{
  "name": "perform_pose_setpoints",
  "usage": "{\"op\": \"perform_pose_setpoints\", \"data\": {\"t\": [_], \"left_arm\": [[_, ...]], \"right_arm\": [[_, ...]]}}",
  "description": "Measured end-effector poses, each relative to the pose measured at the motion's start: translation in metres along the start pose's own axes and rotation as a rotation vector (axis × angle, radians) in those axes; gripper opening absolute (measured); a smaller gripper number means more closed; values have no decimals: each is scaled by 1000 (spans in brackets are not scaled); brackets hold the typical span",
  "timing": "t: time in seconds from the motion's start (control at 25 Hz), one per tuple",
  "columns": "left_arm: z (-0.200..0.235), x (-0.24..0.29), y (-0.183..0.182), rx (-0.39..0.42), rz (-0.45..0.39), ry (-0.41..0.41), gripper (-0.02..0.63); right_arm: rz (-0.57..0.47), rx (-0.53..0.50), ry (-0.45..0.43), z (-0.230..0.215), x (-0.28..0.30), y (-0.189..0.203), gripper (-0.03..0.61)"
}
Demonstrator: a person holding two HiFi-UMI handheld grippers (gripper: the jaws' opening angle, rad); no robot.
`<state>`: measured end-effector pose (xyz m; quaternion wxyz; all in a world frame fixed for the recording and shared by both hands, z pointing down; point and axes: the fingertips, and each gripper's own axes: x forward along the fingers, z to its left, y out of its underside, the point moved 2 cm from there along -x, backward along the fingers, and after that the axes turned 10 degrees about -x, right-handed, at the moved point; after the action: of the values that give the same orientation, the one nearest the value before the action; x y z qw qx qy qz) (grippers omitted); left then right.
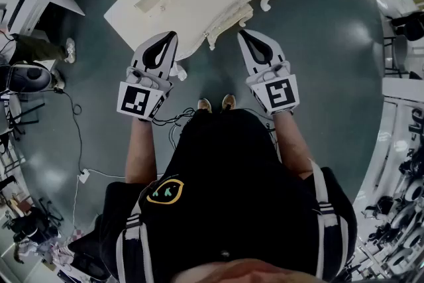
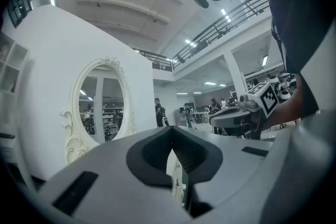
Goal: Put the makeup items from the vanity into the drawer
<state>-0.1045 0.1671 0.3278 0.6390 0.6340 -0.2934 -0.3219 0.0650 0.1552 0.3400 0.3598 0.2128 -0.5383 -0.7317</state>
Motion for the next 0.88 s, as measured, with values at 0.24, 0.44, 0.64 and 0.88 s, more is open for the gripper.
{"op": "perform_pose_setpoints", "data": {"t": [0.24, 0.44, 0.64, 0.88], "left_arm": [[0, 0, 0, 1, -1, 5, 18], [1, 0, 0, -1, -6, 7, 18], [2, 0, 2, -5, -5, 13, 18], [5, 2, 2, -8, -4, 19, 18]], "right_arm": [[-1, -8, -1, 1, 2, 2, 20], [-7, -18, 0, 4, 3, 1, 21], [8, -15, 6, 4, 6, 3, 21], [12, -8, -15, 6, 10, 3, 112]]}}
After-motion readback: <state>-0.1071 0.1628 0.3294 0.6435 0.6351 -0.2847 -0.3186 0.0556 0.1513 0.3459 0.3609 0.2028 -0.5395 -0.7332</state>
